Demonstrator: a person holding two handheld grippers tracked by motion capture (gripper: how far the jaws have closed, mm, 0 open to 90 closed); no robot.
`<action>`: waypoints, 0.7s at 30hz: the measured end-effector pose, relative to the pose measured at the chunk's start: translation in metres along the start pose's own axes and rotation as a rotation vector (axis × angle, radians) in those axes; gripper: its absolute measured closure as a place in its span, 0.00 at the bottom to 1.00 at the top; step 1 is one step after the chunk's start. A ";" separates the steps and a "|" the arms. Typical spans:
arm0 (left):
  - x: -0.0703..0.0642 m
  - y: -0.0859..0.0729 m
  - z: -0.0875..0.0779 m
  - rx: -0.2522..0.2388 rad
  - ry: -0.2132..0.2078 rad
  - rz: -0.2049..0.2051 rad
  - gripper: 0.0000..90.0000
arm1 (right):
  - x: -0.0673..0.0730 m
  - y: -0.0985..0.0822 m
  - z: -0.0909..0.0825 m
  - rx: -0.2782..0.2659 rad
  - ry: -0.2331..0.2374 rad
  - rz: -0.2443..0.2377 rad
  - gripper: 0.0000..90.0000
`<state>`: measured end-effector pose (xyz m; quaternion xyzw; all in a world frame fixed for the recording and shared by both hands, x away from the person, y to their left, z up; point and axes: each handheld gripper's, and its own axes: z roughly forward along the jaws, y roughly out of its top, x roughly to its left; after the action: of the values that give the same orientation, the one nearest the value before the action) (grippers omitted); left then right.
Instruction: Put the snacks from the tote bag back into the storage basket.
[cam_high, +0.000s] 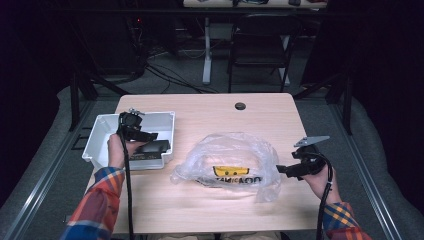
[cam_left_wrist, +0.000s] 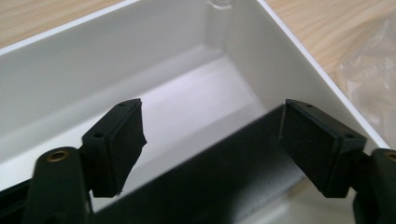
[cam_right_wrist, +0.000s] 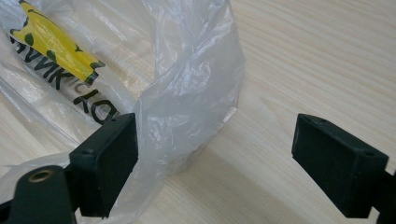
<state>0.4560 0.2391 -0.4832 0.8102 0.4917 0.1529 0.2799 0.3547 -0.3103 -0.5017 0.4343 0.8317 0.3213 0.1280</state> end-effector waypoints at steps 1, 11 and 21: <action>-0.004 -0.003 -0.009 0.001 0.013 0.008 0.21 | 0.000 0.000 -0.001 -0.001 -0.002 -0.001 0.16; -0.028 -0.022 -0.044 0.007 0.020 0.083 0.18 | 0.000 0.000 -0.001 0.001 -0.003 -0.001 0.16; -0.053 -0.054 -0.072 0.002 0.004 0.134 0.17 | 0.001 0.000 -0.001 0.002 -0.004 -0.001 0.16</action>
<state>0.3549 0.2340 -0.4570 0.8412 0.4372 0.1726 0.2673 0.3539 -0.3101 -0.5011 0.4347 0.8321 0.3194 0.1293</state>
